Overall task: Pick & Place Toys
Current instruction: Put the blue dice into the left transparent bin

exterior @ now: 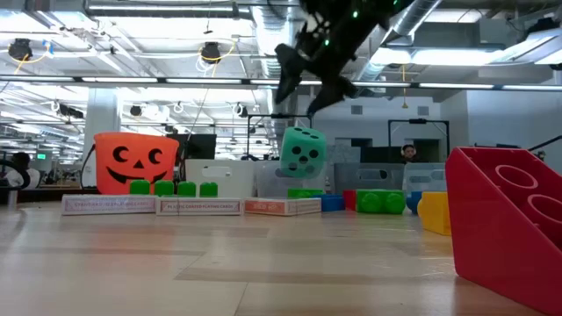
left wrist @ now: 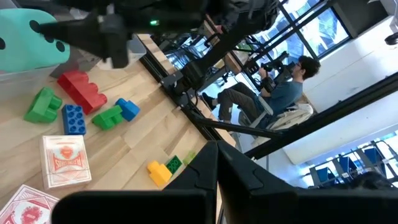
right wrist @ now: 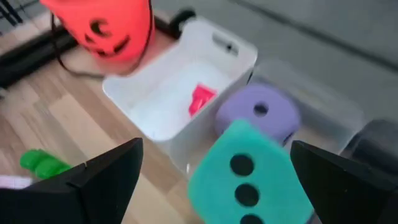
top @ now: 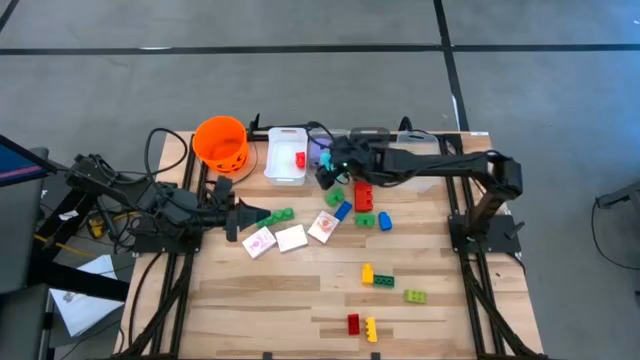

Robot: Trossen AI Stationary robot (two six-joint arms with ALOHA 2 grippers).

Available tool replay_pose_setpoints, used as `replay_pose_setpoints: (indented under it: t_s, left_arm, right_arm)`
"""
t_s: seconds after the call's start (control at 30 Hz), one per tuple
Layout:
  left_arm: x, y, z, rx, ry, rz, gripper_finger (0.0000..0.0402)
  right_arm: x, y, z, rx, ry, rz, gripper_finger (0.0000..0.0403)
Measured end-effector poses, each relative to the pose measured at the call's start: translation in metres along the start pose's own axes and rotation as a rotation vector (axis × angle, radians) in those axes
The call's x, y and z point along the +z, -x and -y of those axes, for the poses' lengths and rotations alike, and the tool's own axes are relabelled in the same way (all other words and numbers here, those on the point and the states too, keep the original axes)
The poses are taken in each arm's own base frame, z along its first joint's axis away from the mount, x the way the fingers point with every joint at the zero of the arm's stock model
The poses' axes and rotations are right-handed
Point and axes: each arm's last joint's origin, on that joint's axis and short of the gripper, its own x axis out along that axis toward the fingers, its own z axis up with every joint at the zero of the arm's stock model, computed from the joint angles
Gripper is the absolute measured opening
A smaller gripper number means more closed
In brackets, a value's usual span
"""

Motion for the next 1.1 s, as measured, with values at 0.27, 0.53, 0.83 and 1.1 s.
replay_pose_setpoints:
  t_s: [0.27, 0.53, 0.83, 1.1]
  left_arm:
    - [0.0, 0.0, 0.0, -0.003, 0.005, 0.001, 0.0]
    - [0.0, 0.0, 0.001, -0.006, 0.01, 0.003, 0.0]
    - [0.0, 0.0, 0.001, -0.006, 0.01, 0.003, 0.0]
    - [0.001, 0.0, 0.002, -0.015, 0.013, 0.01, 0.0]
  right_arm:
    - [-0.018, -0.039, 0.006, 0.055, -0.084, -0.175, 0.0397]
    - [-0.003, -0.037, 0.014, 0.034, -0.172, -0.221, 0.0397]
    - [-0.001, -0.037, 0.035, -0.032, -0.199, -0.404, 0.0397]
    - [0.012, -0.031, 0.028, 0.044, -0.188, -0.299, 0.0397]
